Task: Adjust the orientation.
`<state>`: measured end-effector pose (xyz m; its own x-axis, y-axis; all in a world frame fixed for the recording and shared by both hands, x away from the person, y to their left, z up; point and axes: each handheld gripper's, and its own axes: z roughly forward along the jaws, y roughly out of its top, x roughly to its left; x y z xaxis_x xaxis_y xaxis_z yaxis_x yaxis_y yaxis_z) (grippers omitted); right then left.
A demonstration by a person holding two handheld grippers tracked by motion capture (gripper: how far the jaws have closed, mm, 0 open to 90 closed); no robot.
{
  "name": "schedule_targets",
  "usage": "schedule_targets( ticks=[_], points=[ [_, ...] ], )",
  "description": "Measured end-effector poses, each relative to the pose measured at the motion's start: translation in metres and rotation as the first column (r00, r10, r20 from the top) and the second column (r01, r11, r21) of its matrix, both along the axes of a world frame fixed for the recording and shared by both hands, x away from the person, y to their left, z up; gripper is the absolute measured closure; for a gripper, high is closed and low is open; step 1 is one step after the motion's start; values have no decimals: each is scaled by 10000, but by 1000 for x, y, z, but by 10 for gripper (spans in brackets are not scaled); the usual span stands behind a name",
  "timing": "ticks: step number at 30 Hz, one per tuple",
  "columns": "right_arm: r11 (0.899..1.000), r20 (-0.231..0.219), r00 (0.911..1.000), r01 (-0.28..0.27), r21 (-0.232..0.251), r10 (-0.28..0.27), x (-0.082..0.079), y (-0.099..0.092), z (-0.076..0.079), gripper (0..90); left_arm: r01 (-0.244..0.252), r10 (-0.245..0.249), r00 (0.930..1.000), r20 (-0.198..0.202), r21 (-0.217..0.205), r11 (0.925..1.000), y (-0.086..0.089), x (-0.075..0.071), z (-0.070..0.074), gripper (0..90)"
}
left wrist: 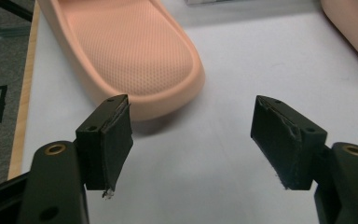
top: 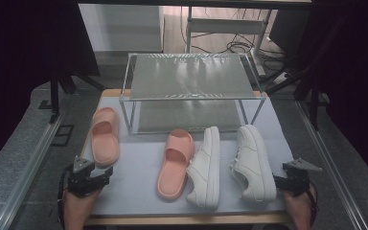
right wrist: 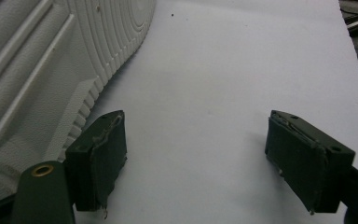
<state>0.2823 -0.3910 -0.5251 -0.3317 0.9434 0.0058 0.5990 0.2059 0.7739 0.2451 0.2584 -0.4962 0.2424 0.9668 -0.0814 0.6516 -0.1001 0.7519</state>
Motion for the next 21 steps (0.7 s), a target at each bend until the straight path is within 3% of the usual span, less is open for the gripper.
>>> schedule_targets(
  ticks=[7,13,21],
  points=[
    [10000,1,10000,-2,1,2,0,0,0,207,80,-79,9998,196,-69,9999,1,12,7,298],
    [10000,0,10000,-2,3,2,0,0,0,207,222,-225,9995,234,131,9997,0,28,12,321],
    [10000,5,10000,5,6,-5,0,0,0,207,217,-217,9997,111,18,9998,1,46,12,385]
  ],
)
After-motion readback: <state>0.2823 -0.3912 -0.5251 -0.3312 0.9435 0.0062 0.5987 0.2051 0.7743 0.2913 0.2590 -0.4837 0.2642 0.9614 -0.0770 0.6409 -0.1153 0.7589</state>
